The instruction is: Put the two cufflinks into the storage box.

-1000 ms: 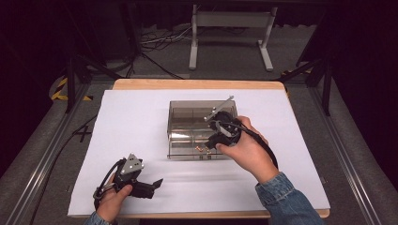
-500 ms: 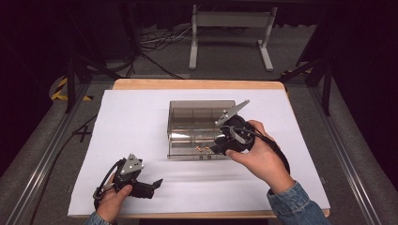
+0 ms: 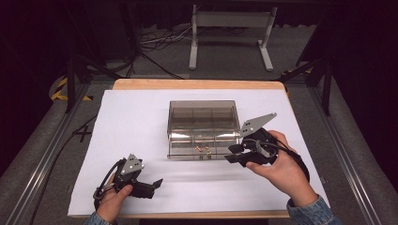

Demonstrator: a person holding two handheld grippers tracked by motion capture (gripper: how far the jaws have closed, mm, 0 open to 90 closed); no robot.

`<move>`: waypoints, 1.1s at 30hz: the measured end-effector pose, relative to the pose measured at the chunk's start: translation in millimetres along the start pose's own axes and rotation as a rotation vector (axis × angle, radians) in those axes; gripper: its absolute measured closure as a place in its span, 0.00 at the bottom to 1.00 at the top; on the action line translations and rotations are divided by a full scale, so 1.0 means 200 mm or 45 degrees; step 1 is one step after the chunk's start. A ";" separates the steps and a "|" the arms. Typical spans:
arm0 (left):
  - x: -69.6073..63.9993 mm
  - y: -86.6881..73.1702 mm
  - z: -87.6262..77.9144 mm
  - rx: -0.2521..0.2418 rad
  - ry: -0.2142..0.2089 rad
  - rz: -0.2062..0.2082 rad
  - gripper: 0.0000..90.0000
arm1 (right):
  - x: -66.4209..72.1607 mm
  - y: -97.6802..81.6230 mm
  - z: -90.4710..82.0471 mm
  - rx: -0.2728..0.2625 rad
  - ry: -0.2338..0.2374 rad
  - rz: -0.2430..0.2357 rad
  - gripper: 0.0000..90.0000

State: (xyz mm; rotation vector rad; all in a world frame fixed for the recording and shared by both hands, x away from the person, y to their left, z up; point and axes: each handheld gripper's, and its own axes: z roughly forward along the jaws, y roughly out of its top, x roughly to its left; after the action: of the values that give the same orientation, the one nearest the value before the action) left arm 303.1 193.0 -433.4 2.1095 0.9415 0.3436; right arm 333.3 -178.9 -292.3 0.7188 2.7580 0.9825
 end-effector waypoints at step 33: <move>0.00 -0.01 0.01 0.005 0.016 0.001 0.00 | -0.04 -0.49 0.24 -0.133 0.007 0.040 0.67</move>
State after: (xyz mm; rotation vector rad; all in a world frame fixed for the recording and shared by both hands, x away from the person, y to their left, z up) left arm 303.5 192.4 -435.4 2.1136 0.9491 0.3560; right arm 314.7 -221.6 -390.1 0.7464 2.6844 1.1266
